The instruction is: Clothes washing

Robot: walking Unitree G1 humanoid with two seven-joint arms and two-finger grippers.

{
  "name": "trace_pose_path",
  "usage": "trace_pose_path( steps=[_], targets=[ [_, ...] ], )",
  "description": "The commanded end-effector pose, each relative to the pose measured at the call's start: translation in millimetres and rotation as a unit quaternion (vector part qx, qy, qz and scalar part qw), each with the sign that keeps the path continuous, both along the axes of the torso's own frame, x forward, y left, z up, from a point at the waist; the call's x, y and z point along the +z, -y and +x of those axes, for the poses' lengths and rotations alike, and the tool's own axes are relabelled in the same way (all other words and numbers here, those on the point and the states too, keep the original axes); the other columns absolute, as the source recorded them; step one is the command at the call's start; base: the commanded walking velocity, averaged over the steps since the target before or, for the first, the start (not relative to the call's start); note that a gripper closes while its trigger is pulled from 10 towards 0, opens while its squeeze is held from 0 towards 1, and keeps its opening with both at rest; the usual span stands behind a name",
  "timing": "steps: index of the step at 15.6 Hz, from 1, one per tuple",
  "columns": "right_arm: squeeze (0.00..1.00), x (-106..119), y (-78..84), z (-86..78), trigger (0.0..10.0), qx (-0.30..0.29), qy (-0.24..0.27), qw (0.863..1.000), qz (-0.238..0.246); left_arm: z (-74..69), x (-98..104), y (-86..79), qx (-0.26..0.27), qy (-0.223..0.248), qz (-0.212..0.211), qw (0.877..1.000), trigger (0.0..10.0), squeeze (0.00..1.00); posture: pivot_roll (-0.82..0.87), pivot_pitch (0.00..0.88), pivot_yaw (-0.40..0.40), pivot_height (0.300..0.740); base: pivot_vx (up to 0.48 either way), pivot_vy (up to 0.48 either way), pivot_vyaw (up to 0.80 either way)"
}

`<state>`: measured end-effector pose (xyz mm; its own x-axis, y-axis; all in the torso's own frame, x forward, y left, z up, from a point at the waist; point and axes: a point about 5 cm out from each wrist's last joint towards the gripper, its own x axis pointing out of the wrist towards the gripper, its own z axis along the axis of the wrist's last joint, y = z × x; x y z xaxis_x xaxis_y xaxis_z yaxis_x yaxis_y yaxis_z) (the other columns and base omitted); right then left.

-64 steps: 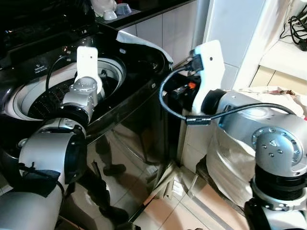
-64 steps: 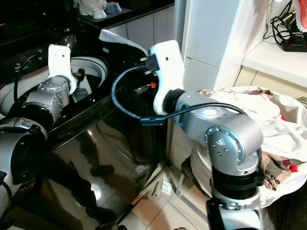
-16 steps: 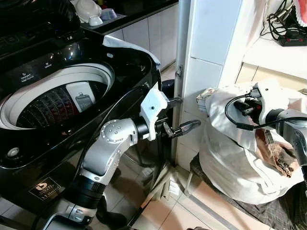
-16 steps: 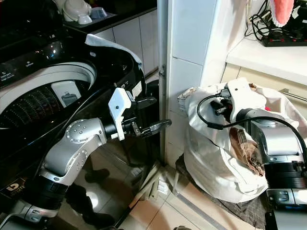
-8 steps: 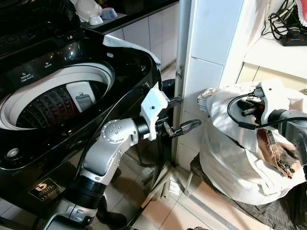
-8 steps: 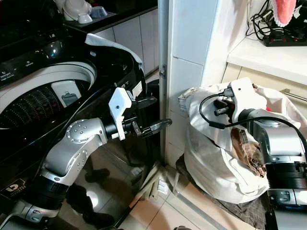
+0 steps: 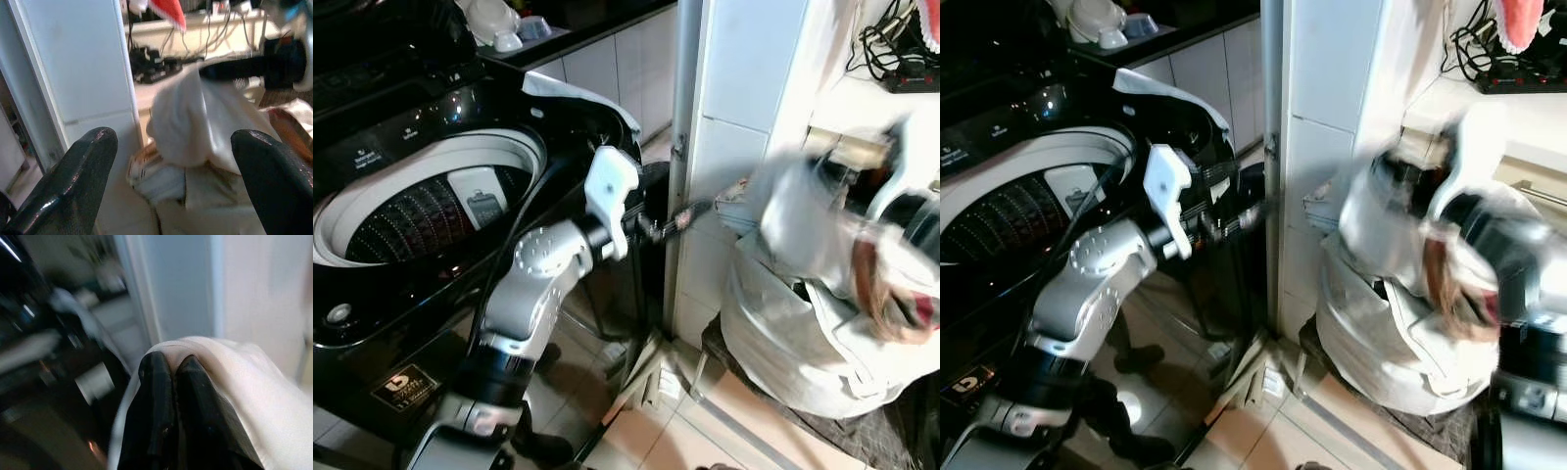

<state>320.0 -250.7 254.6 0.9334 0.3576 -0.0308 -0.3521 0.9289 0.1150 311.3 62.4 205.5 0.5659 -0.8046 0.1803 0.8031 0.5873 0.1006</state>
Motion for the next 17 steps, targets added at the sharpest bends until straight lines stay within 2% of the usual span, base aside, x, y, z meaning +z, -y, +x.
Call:
trace_pose_path(
  steps=[1, 2, 3, 4, 5, 6, 7, 9, 11, 12, 14, 15, 16, 17],
  targets=[
    [0.00, 25.5, -9.2, -5.1, 0.0, 0.035, 0.044, 0.998, 0.025, 2.8, 11.1, -4.5, 0.013, 0.018, -0.022, 1.000, 10.0, 0.00, -0.13, 0.000, 0.094, 0.740, 0.000, 0.000, 0.00],
    [0.00, 47.3, -19.7, -9.5, 0.0, 0.070, 0.080, 0.993, 0.051, 4.1, 20.5, -4.1, 0.014, 0.034, -0.039, 0.999, 10.0, 0.00, -0.14, 0.000, 0.094, 0.740, 0.000, 0.000, 0.00],
    [0.00, 60.2, -27.0, -12.8, 0.0, 0.093, 0.101, 0.988, 0.067, 6.0, 31.6, -4.4, 0.019, 0.046, -0.062, 0.997, 10.0, 0.64, -0.14, 0.000, 0.094, 0.740, 0.000, 0.000, 0.00],
    [0.00, 66.0, -31.2, -14.9, 0.0, 0.106, 0.108, 0.986, 0.075, 7.0, 38.2, -4.6, 0.018, 0.051, -0.079, 0.995, 10.0, 1.00, -0.14, 0.000, 0.093, 0.740, 0.000, 0.000, 0.00],
    [0.00, 77.5, -43.4, -19.9, 0.0, 0.147, 0.123, 0.977, 0.093, 5.9, 52.6, -4.2, 0.002, 0.069, -0.102, 0.992, 10.0, 1.00, -0.13, 0.000, 0.089, 0.740, 0.000, 0.000, 0.00],
    [0.00, 80.5, -48.5, -22.0, 0.0, 0.166, 0.126, 0.973, 0.098, 4.2, 58.2, -3.4, -0.009, 0.078, -0.108, 0.991, 10.0, 1.00, -0.13, 0.000, 0.087, 0.740, 0.000, 0.000, 0.00],
    [0.00, 81.8, -60.1, -25.4, 0.0, 0.204, 0.125, 0.966, 0.104, -1.5, 72.2, -2.8, -0.038, 0.099, -0.133, 0.985, 10.0, 1.00, -0.13, 0.000, 0.081, 0.740, 0.000, 0.000, 0.00],
    [0.00, 80.0, -66.2, -26.0, 0.0, 0.220, 0.118, 0.961, 0.114, -5.4, 77.0, -1.8, -0.062, 0.102, -0.139, 0.983, 10.0, 1.00, -0.12, 0.000, 0.077, 0.740, 0.000, 0.000, 0.00],
    [0.00, 78.5, -76.4, -27.4, 0.0, 0.246, 0.109, 0.954, 0.136, -7.1, 73.1, 3.1, -0.076, 0.101, -0.117, 0.985, 10.0, 1.00, -0.12, 0.000, 0.072, 0.740, 0.000, 0.000, 0.00],
    [0.00, 79.1, -89.6, -30.8, 0.0, 0.281, 0.103, 0.938, 0.173, -7.0, 63.6, 9.1, -0.079, 0.095, -0.091, 0.988, 10.0, 1.00, -0.12, 0.000, 0.073, 0.740, 0.000, 0.000, 0.00],
    [0.00, 79.0, -99.6, -37.7, 0.0, 0.316, 0.097, 0.923, 0.195, -1.2, 57.5, 10.0, -0.049, 0.107, -0.058, 0.991, 10.0, 0.98, -0.12, 0.000, 0.073, 0.740, 0.000, 0.000, 0.00],
    [0.00, 77.9, -104.0, -41.1, 0.0, 0.330, 0.091, 0.917, 0.206, 1.7, 59.5, 10.5, -0.034, 0.110, -0.067, 0.991, 10.0, 0.46, -0.12, 0.000, 0.072, 0.740, 0.000, 0.000, 0.00],
    [0.00, 75.7, -108.4, -43.4, 0.0, 0.336, 0.083, 0.914, 0.210, 5.5, 57.7, 12.5, -0.016, 0.110, -0.057, 0.992, 10.0, 0.00, -0.12, 0.000, 0.071, 0.740, 0.000, 0.000, 0.00],
    [0.00, 74.9, -110.7, -44.6, 0.0, 0.339, 0.079, 0.913, 0.214, 9.8, 55.5, 12.1, 0.004, 0.107, -0.053, 0.993, 10.0, 0.00, -0.12, 0.000, 0.071, 0.740, 0.000, 0.000, 0.00]
  ],
)
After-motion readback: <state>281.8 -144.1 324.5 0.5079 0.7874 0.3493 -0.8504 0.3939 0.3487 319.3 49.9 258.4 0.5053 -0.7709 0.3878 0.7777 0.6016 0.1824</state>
